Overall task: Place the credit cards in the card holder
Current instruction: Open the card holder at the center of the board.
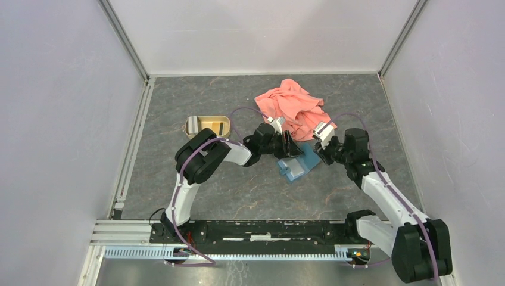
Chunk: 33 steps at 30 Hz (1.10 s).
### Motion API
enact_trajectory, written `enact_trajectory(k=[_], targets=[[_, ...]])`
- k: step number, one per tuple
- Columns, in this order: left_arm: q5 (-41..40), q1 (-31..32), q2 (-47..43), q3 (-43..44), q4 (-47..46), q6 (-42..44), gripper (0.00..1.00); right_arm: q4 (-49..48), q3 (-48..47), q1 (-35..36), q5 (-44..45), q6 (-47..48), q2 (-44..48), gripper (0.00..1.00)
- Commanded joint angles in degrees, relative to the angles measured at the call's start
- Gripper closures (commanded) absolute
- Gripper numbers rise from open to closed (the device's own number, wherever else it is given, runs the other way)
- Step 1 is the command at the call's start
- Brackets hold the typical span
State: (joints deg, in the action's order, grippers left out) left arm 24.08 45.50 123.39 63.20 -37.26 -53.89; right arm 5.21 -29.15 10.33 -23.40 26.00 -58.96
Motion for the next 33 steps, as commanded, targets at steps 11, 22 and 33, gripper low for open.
enact_trajectory(k=[11,22,33], targets=[[-1.58,0.25,-2.73,1.90,5.55,7.78,0.49,4.28,-4.63,-0.05,-0.47,-0.83,-18.24,1.00],[-3.53,0.30,-15.40,-6.72,6.88,10.95,0.44,6.07,-5.15,0.06,-5.53,1.07,-19.14,0.98],[-8.64,0.64,-27.32,-21.50,5.89,6.85,0.41,5.95,-5.11,0.14,-5.96,1.18,-18.79,0.95]])
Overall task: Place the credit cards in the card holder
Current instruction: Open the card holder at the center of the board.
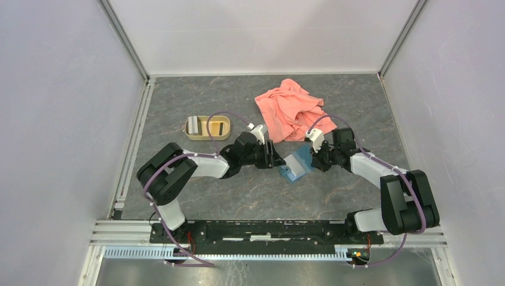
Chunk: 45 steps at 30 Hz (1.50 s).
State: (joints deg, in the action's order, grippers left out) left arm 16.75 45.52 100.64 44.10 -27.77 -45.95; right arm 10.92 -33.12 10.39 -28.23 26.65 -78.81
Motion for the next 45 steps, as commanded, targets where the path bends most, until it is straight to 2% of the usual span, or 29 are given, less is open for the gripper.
enact_trajectory(k=[1,8,19,24,35,45], targets=[[-0.76,0.72,-4.65,-3.28,-5.33,-2.54,0.41,0.24,-1.19,0.09,-1.18,0.59,0.99,0.95],[0.27,1.33,-0.28,-2.65,-13.51,-8.18,0.40,0.41,-1.03,0.11,-1.08,0.77,1.36,0.94],[1.41,2.30,7.27,6.49,-10.02,-8.01,0.40,0.33,-0.98,0.21,-0.95,0.94,1.46,0.94],[-6.81,6.47,5.57,11.24,2.96,-7.50,0.39,0.34,-1.14,0.19,-0.95,0.84,1.34,0.94],[-26.51,15.04,5.70,13.08,11.13,-13.49,0.39,0.38,-1.07,0.17,-0.86,0.86,1.64,0.94],[-39.09,15.84,1.94,10.12,18.71,-16.62,0.39,0.36,-0.98,0.22,-0.86,0.94,1.84,0.94]])
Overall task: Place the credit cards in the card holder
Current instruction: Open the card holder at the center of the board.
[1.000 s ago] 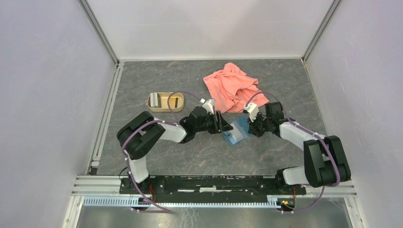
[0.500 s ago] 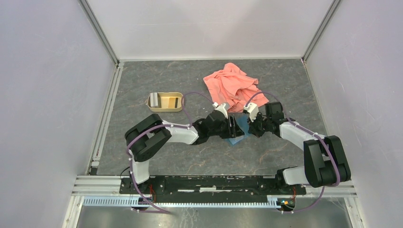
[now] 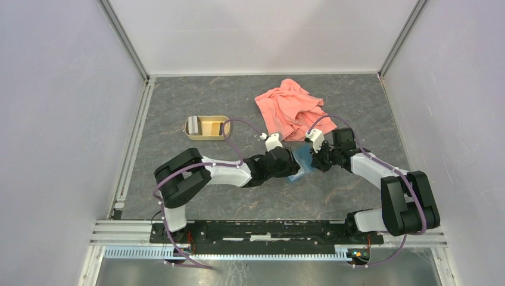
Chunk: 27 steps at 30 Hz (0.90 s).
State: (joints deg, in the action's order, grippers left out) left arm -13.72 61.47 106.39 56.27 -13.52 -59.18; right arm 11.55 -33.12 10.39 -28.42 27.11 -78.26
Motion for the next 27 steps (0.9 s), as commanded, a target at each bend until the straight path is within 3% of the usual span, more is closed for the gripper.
enact_trajectory(k=[1,8,19,27], targets=[[-9.27,-0.11,-4.28,-2.65,4.47,-3.48,0.39,-0.22,-1.09,0.22,-0.67,0.47,1.26,0.94],[-9.17,-0.36,-4.38,-4.07,2.17,-3.12,0.37,-0.21,-0.98,0.20,-0.67,0.57,1.18,0.94],[-1.50,-2.30,-7.37,-5.20,-4.81,7.06,0.34,-0.04,-1.07,0.27,-1.43,0.84,1.33,0.94],[5.64,-3.61,-7.00,-7.71,-12.77,6.98,0.33,0.09,-1.04,0.40,-1.72,0.99,1.44,0.93]])
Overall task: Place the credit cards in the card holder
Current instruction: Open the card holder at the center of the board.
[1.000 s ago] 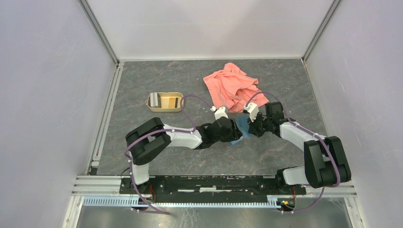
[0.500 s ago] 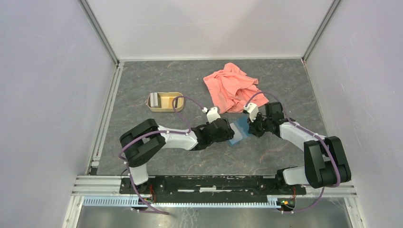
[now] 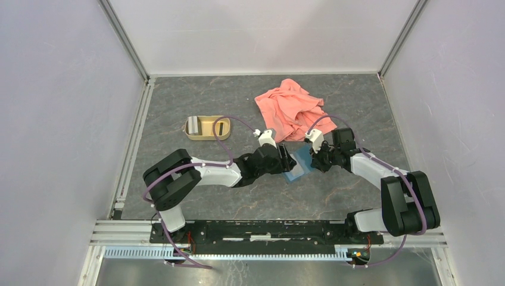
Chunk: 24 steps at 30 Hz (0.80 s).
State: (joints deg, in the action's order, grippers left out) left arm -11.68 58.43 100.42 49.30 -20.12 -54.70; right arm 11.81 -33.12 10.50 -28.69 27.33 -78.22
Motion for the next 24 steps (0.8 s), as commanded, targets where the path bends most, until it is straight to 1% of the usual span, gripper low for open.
enact_trajectory(k=[1,6,15,24], targets=[[4.58,-0.73,-0.43,-0.85,-6.80,1.72,0.33,-0.22,-1.05,0.31,-1.46,0.79,1.40,0.93],[7.35,-1.32,2.22,-1.97,-10.34,-2.87,0.33,-0.21,-0.98,0.24,-1.29,0.88,1.46,0.93],[6.74,-1.31,3.33,-2.76,-8.66,-7.51,0.33,-0.22,-0.98,0.32,-1.28,0.84,1.44,0.93],[7.19,-1.37,4.38,-2.69,-9.30,-8.99,0.32,-0.25,-1.02,0.40,-1.20,0.88,1.49,0.93]])
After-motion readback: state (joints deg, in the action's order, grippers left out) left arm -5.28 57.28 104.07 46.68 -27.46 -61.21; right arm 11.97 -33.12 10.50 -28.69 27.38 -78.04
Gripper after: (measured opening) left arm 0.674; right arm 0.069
